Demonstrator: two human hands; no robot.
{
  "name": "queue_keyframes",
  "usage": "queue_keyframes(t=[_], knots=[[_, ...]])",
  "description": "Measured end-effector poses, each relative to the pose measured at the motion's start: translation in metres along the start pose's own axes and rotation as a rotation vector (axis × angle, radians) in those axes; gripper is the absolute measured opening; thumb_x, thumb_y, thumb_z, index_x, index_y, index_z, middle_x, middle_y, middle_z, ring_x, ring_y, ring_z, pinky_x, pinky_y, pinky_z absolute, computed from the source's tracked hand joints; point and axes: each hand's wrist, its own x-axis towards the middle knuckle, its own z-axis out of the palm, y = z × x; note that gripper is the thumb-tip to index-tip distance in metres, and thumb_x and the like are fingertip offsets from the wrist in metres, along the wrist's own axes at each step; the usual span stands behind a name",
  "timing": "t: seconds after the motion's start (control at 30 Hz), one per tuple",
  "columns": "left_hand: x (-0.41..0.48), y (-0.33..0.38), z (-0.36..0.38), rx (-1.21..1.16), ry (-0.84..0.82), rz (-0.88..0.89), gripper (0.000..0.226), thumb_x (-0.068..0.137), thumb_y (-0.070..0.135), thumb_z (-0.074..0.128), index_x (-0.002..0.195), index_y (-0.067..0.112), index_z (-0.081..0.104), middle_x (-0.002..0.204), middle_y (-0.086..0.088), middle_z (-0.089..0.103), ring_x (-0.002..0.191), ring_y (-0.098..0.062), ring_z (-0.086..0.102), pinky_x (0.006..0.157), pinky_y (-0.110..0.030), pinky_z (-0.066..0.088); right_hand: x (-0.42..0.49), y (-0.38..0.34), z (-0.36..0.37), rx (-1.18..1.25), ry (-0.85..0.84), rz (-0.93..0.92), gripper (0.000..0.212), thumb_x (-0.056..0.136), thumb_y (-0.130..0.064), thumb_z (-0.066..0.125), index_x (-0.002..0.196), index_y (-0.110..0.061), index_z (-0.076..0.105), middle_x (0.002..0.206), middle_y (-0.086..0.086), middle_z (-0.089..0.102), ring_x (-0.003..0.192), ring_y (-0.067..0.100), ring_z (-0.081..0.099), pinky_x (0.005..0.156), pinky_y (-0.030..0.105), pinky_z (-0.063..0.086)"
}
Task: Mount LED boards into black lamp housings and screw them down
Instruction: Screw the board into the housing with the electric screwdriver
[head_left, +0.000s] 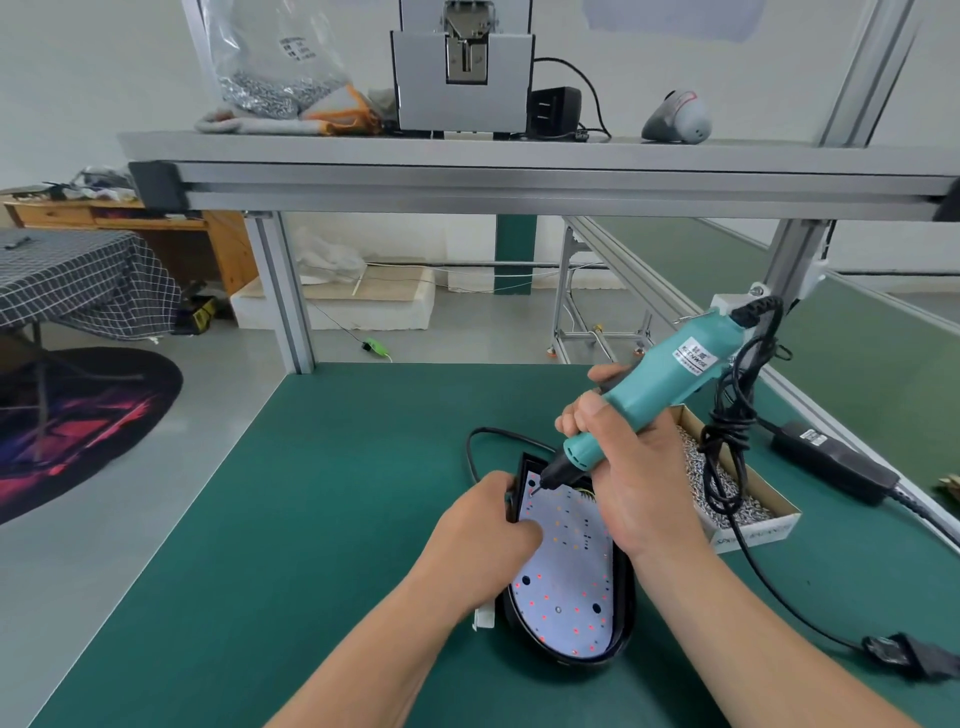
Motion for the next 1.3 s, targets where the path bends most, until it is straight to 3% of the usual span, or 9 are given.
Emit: queue_keyframes(t=[0.17, 0.3, 0.47, 0.57, 0.7, 0.87, 0.97, 1.07, 1.3], knots=[[0.001, -0.004, 0.000, 0.000, 0.026, 0.026, 0.025, 0.080, 0.023, 0.056, 0.103, 0.015, 0.061, 0.071, 0.005, 0.051, 0.065, -0.021, 0.042, 0.065, -0.036, 0.037, -0.003, -0.004, 0.005, -0.022, -0.123, 0.027, 0.030, 0.086, -0.040, 0.086, 0.102, -0.030, 0.063, 0.083, -0.006, 0.058, 0.076, 0.022, 0.053, 0.083, 0.052, 0.038], [0.002, -0.005, 0.000, -0.003, 0.021, 0.047, 0.022, 0.079, 0.020, 0.055, 0.097, 0.007, 0.057, 0.070, 0.003, 0.044, 0.065, -0.021, 0.036, 0.065, -0.038, 0.032, -0.007, -0.006, 0.007, -0.057, -0.181, 0.079, 0.027, 0.087, -0.035, 0.086, 0.101, -0.027, 0.063, 0.083, 0.000, 0.056, 0.078, 0.022, 0.055, 0.088, 0.051, 0.044], [0.001, -0.003, -0.001, -0.050, -0.006, 0.023, 0.021, 0.078, 0.020, 0.055, 0.096, 0.009, 0.057, 0.070, 0.004, 0.045, 0.065, -0.021, 0.037, 0.065, -0.038, 0.032, -0.007, -0.008, 0.004, -0.071, -0.142, 0.111, 0.033, 0.085, -0.022, 0.079, 0.115, -0.024, 0.067, 0.086, 0.012, 0.061, 0.089, 0.032, 0.057, 0.087, 0.047, 0.048], [0.001, -0.003, -0.002, -0.075, -0.020, 0.006, 0.024, 0.078, 0.022, 0.055, 0.100, 0.014, 0.061, 0.073, 0.000, 0.055, 0.066, -0.020, 0.045, 0.066, -0.037, 0.038, -0.009, -0.014, 0.006, -0.036, -0.075, 0.099, 0.041, 0.080, -0.023, 0.080, 0.120, -0.025, 0.068, 0.086, 0.011, 0.062, 0.091, 0.034, 0.055, 0.081, 0.043, 0.051], [0.003, -0.005, -0.002, -0.075, -0.030, -0.013, 0.030, 0.077, 0.025, 0.057, 0.106, 0.025, 0.066, 0.098, -0.008, 0.077, 0.083, -0.034, 0.071, 0.078, -0.052, 0.059, -0.008, -0.028, 0.004, -0.015, -0.078, -0.006, 0.034, 0.088, -0.036, 0.083, 0.118, -0.027, 0.069, 0.092, 0.011, 0.063, 0.091, 0.030, 0.062, 0.090, 0.045, 0.050], [0.005, -0.010, -0.001, -0.072, 0.001, -0.028, 0.032, 0.076, 0.028, 0.057, 0.107, 0.028, 0.066, 0.098, -0.006, 0.078, 0.083, -0.029, 0.073, 0.089, -0.056, 0.059, -0.004, -0.043, -0.023, 0.048, 0.020, 0.002, 0.045, 0.090, -0.036, 0.082, 0.123, -0.013, 0.062, 0.086, 0.009, 0.063, 0.077, 0.027, 0.061, 0.079, 0.042, 0.055], [0.006, -0.010, -0.001, -0.080, 0.014, -0.041, 0.033, 0.076, 0.033, 0.056, 0.106, 0.026, 0.065, 0.099, -0.010, 0.076, 0.073, -0.018, 0.063, 0.078, -0.050, 0.060, -0.003, -0.048, -0.047, 0.008, 0.155, 0.086, 0.030, 0.092, -0.028, 0.076, 0.114, -0.010, 0.065, 0.083, 0.008, 0.063, 0.068, 0.024, 0.060, 0.063, 0.036, 0.055], [0.007, -0.010, 0.000, -0.118, 0.010, -0.044, 0.030, 0.076, 0.037, 0.056, 0.102, 0.027, 0.067, 0.081, -0.003, 0.072, 0.067, -0.015, 0.057, 0.070, -0.036, 0.049, 0.000, -0.056, -0.077, -0.119, 0.240, 0.194, 0.016, 0.096, -0.022, 0.074, 0.101, -0.009, 0.066, 0.079, 0.007, 0.063, 0.059, 0.020, 0.058, 0.050, 0.031, 0.052], [0.008, -0.010, -0.002, -0.133, 0.056, -0.043, 0.021, 0.081, 0.038, 0.056, 0.090, 0.021, 0.063, 0.067, 0.012, 0.055, 0.061, -0.014, 0.048, 0.065, -0.033, 0.042, 0.004, -0.094, -0.152, -0.501, 0.257, 0.451, 0.018, 0.096, -0.017, 0.072, 0.103, -0.003, 0.064, 0.083, 0.015, 0.067, 0.055, 0.020, 0.060, 0.041, 0.029, 0.048]])
